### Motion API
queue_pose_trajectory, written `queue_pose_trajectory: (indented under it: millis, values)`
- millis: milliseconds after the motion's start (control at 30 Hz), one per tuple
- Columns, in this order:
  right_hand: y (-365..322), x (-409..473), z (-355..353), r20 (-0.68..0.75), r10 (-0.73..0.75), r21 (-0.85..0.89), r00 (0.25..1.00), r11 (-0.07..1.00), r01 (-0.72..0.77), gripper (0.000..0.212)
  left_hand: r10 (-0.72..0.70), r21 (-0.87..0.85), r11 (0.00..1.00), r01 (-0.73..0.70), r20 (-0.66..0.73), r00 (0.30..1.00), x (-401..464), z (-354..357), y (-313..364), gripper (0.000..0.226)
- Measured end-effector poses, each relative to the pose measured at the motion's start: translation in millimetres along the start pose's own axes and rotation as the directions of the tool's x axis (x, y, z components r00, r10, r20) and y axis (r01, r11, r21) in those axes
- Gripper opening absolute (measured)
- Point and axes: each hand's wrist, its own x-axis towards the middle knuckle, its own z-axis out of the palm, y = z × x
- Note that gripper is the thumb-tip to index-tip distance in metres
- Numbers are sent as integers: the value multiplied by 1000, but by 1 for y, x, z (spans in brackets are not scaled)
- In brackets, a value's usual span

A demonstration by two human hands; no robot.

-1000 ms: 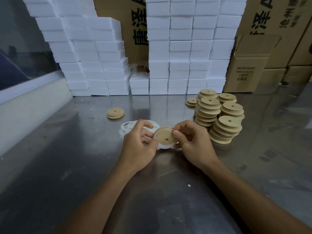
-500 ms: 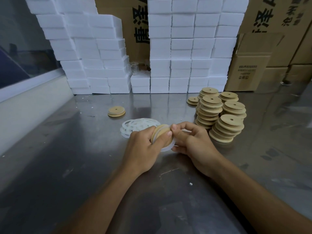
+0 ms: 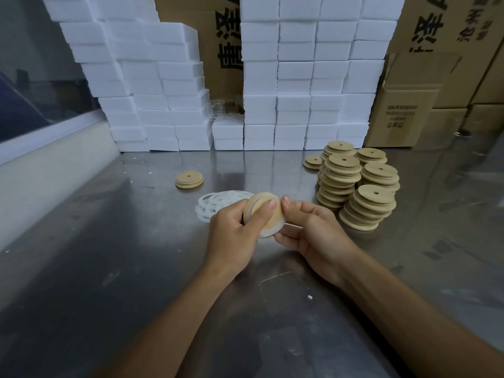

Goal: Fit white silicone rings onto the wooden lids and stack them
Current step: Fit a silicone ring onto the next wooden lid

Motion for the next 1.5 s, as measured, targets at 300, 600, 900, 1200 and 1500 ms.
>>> queue_pose_trajectory:
  millis: [300,600,900,1200,1500]
  values:
    - [0,1,3,-112,-120,-114,986,988,107,21,-92,-113,989,98,50,994,1,0,-5,33]
    - [5,-1,3,-135,-235,-211,963,956,204,16,-165,-67,983,172,97,982,2,-2,-5,27]
    - [3,1,1,-107,-192,-257,975,953,160,14,-90,65,995,82,128,988,1,1,-4,29]
    - [-4,2,-3,-129,-202,-251,971,954,165,18,-133,-38,989,143,200,971,0,0,1,35]
    - [1,3,2,-125,-148,-212,981,970,119,14,-127,-26,991,132,142,982,1,0,0,34]
